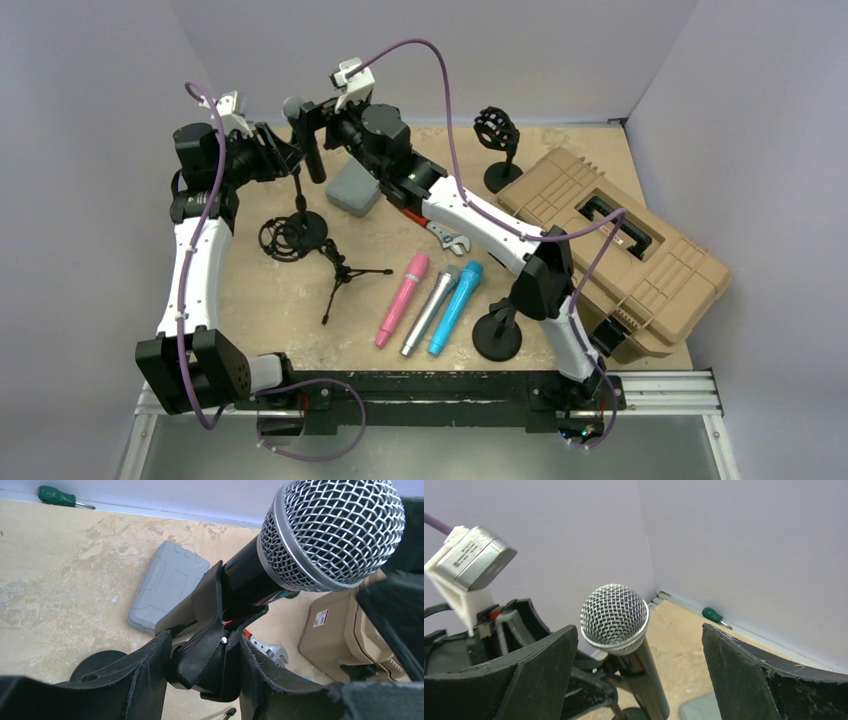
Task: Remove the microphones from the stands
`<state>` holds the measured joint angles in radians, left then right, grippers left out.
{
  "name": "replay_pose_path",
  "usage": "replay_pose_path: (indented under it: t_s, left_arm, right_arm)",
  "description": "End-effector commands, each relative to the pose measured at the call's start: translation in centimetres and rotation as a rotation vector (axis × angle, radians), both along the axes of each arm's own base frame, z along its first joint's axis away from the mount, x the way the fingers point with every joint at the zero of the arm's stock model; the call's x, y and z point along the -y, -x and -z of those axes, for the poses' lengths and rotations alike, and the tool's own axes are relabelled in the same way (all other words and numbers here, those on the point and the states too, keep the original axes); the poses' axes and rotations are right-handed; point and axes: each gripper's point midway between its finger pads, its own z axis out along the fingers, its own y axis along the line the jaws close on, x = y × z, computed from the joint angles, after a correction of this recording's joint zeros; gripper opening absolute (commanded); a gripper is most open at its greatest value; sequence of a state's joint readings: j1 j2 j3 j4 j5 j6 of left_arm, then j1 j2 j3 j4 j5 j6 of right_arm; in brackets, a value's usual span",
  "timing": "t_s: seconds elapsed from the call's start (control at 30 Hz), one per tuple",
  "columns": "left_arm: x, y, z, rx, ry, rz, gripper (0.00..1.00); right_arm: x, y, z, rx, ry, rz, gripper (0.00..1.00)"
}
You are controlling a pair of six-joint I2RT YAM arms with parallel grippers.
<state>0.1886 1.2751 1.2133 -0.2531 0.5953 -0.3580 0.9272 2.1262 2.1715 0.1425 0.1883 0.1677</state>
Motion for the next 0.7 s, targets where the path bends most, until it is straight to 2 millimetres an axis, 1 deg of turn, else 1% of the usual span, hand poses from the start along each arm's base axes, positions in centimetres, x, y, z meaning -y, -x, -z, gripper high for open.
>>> replay_pose_path:
  t_s: [0.0,0.13,0.3,0.4,0.53,0.6,0.67]
  left_arm:
    - [1.4,0.8,-1.9,0.052,0.032,0.047,0.43]
    - [1.7,0.7,-1.7,0.048,0.03,0.055,0.43]
    - [1.8,0.8,-1.7,0.045,0.03,0.06,0.43]
    - [1.9,0.8,-1.6,0.045,0.022,0.062,0.43]
    - [1.9,0.9,-1.6,0.045,0.016,0.063,0.43]
    - [2.0,1.0,-1.6,0.047,0.013,0.063,0.43]
    - [2.0,1.0,-1.6,0.047,0.009,0.062,0.43]
  right_arm:
    - [0.0,-1.0,-3.3,0.091,-0.048,0.038,0.91]
    - [-0.3,-1.3,-3.2,0.109,-0.052,0.04,0.85]
    - [-0.8,-1.7,-3.1,0.132,-0.052,0.044,0.83]
    - [-1.1,-1.9,-3.1,0.143,-0.05,0.04,0.77]
    - [-1.7,-1.6,-2.9,0.162,-0.046,0.007,0.7]
    - [-2.1,-1.4,-2.8,0.171,-0.04,-0.01,0.64]
    - [-2.2,-1.4,-2.6,0.175,-0.034,-0.016,0.53]
